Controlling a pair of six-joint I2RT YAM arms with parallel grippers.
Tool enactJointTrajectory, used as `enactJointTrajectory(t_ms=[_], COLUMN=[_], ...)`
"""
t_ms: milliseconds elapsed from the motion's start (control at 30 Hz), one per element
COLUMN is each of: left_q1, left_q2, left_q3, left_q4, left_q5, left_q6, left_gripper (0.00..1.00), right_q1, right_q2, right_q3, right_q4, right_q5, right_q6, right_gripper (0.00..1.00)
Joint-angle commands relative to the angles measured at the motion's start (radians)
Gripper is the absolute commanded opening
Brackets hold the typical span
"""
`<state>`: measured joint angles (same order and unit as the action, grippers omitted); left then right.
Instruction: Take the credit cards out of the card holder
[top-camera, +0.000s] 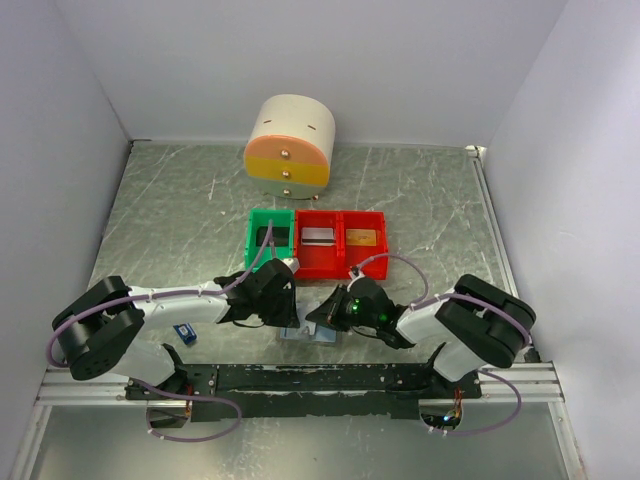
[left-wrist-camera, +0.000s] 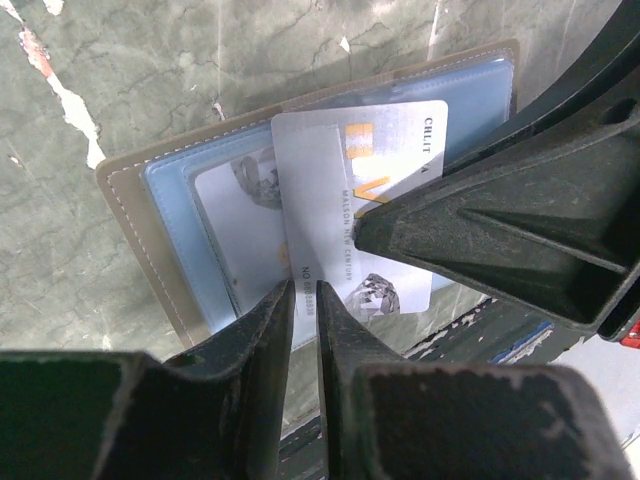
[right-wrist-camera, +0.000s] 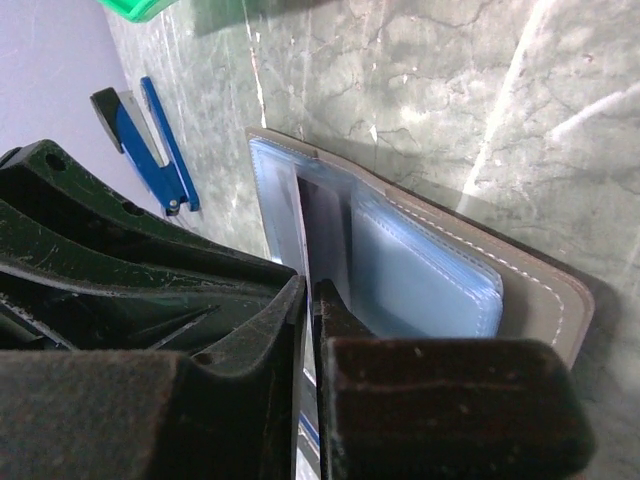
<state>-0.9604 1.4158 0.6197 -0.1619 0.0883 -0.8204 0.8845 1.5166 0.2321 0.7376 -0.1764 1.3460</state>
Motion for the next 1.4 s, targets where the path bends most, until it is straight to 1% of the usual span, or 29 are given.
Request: enactJointTrajectory(t_ms=[0, 67, 200, 233, 300, 400, 433, 500, 533, 600, 667, 767, 833, 967, 1100, 1200, 1267, 1367], left_q1=[-0.007, -0.006, -0.006, -0.007, -0.007, -0.007, -0.007, -0.008, -0.006, -0.006, -0.007, -0.008, -0.007, -0.007, -0.008, -0.007, -0.007, -0.007], left_q2=[0.009, 0.003, -0.007, -0.008, -0.011, -0.008, -0.007, -0.005, -0.003, -0.002, 0.001, 0.002, -0.002, -0.023, -0.057, -0.089, -0.12, -0.175], left_q3=[-0.006, -0.008, -0.005, -0.005, -0.006, -0.005, -0.002, 0.001, 0.003, 0.007, 0.009, 0.012, 0.014, 0.015, 0.023, 0.037, 0.046, 0.065], left_q4=[-0.044, -0.049, -0.06, -0.062, -0.062, -0.059, -0.06, -0.061, -0.063, -0.065, -0.063, -0.064, -0.069, -0.084, -0.11, -0.132, -0.143, -0.172], left_q5=[-0.042, -0.046, -0.057, -0.059, -0.058, -0.055, -0.054, -0.055, -0.055, -0.054, -0.052, -0.055, -0.058, -0.076, -0.1, -0.117, -0.134, -0.168], left_q6=[0.004, 0.004, 0.006, 0.006, 0.007, 0.006, 0.007, 0.009, 0.01, 0.012, 0.012, 0.013, 0.012, 0.01, 0.016, 0.023, 0.028, 0.038], left_gripper=[0.27, 0.27, 0.27, 0.27, 0.27, 0.27, 0.27, 0.27, 0.27, 0.27, 0.27, 0.27, 0.26, 0.26, 0.27, 0.28, 0.31, 0.36], right_q1=[-0.005, -0.005, -0.008, -0.009, -0.011, -0.015, -0.016, -0.016, -0.018, -0.019, -0.02, -0.02, -0.021, -0.02, -0.02, -0.022, -0.022, -0.022], right_q2=[-0.02, -0.047, -0.117, -0.131, -0.15, -0.157, -0.157, -0.162, -0.164, -0.17, -0.177, -0.192, -0.21, -0.281, -0.379, -0.452, -0.497, -0.561], right_q3=[-0.001, -0.006, 0.0, 0.003, 0.007, 0.009, 0.005, 0.001, 0.001, 0.005, 0.013, 0.018, 0.02, 0.039, 0.066, 0.079, 0.083, 0.081], right_q4=[0.006, -0.025, -0.129, -0.154, -0.185, -0.202, -0.199, -0.195, -0.197, -0.209, -0.23, -0.253, -0.269, -0.357, -0.508, -0.588, -0.629, -0.647], right_q5=[0.011, 0.022, 0.052, 0.056, 0.055, 0.048, 0.049, 0.054, 0.056, 0.058, 0.064, 0.07, 0.075, 0.104, 0.162, 0.187, 0.198, 0.213], right_q6=[-0.005, -0.013, -0.048, -0.056, -0.067, -0.068, -0.064, -0.059, -0.06, -0.063, -0.068, -0.076, -0.085, -0.122, -0.168, -0.2, -0.225, -0.268], right_gripper=[0.03, 0.0, 0.01, 0.03, 0.15, 0.27, 0.3, 0.31, 0.31, 0.27, 0.2, 0.05, 0.0, 0.0, 0.0, 0.0, 0.0, 0.0])
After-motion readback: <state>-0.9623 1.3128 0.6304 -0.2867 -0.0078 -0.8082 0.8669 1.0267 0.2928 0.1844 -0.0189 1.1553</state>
